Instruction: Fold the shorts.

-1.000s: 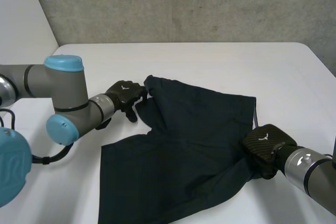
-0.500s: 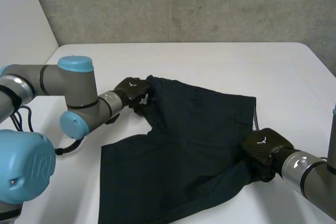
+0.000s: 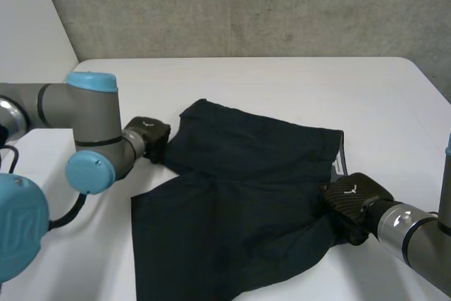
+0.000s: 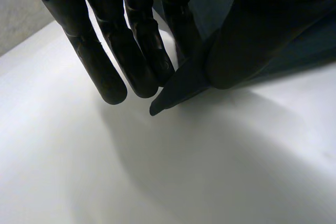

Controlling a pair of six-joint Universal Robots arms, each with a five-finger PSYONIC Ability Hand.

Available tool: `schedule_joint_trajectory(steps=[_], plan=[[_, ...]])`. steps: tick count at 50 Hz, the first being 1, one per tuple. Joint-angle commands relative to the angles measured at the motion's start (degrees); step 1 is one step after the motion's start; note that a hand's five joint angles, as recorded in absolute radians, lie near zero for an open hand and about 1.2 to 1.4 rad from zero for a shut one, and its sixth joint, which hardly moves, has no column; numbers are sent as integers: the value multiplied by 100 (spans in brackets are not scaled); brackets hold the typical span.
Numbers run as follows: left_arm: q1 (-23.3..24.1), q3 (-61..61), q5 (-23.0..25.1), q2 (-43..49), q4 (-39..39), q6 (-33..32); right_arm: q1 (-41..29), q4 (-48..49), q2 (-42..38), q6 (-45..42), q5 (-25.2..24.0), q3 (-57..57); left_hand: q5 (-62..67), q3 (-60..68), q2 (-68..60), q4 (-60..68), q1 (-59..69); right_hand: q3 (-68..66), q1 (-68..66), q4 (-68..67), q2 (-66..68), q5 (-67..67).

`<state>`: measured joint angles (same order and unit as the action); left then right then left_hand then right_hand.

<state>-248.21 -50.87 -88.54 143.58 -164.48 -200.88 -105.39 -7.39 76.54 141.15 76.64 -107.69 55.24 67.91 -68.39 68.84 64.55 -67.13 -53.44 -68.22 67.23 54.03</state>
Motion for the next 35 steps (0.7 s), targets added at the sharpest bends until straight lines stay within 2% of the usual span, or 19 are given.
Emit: schedule_joint_trajectory(steps=[1, 4, 6, 7, 8, 11, 17, 28, 35], plan=[[88, -1029, -261, -638, -110, 49, -8, 0, 1, 0, 0, -6, 1476, 1209, -1161, 1116, 1545, -1287, -2656, -1178, 1277, 1597], [185, -1223, -339, -787, -110, 49, -8, 0, 1, 0, 0, -7, 1312, 1045, -997, 952, 1381, -1287, -2656, -1178, 1277, 1597], [220, -1267, -427, -857, -119, 49, 1, 0, -7, 0, 0, -7, 190, -78, 125, -171, 259, -1287, -2656, -1178, 1277, 1597], [229, -1276, -523, -954, -154, 66, 1, 0, 1, 0, 0, -15, -1299, -1566, 1614, -1659, -1230, -1287, -2656, -1178, 1277, 1597], [237, -1276, -550, -981, -180, 75, 1, 0, 1, 0, 0, -15, -1963, -2231, 2278, -2323, -1894, -1287, -2656, -1178, 1277, 1597], [229, -1267, -568, -1060, -390, 84, 1, 0, 1, 0, 0, -15, -2760, -3027, 3075, -3120, -2691, -1287, -2656, -1178, 1277, 1597], [238, -1276, -454, -1086, -875, 40, 9, 0, -7, 0, 0, -33, -2777, -3045, 3092, -3138, -2708, -1287, -2656, -1178, 1277, 1597], [220, -1417, 65, -981, -831, -4, 27, 0, 1, 0, 0, -59, -2593, -2860, 2908, -2953, -2524, -1287, -2656, -1178, 1277, 1597], [211, -1355, -6, -867, -814, -215, 27, 9, 1, 0, -9, -59, -795, -1062, 1110, -1155, -726, -1287, -2656, -1178, 1277, 1597]])
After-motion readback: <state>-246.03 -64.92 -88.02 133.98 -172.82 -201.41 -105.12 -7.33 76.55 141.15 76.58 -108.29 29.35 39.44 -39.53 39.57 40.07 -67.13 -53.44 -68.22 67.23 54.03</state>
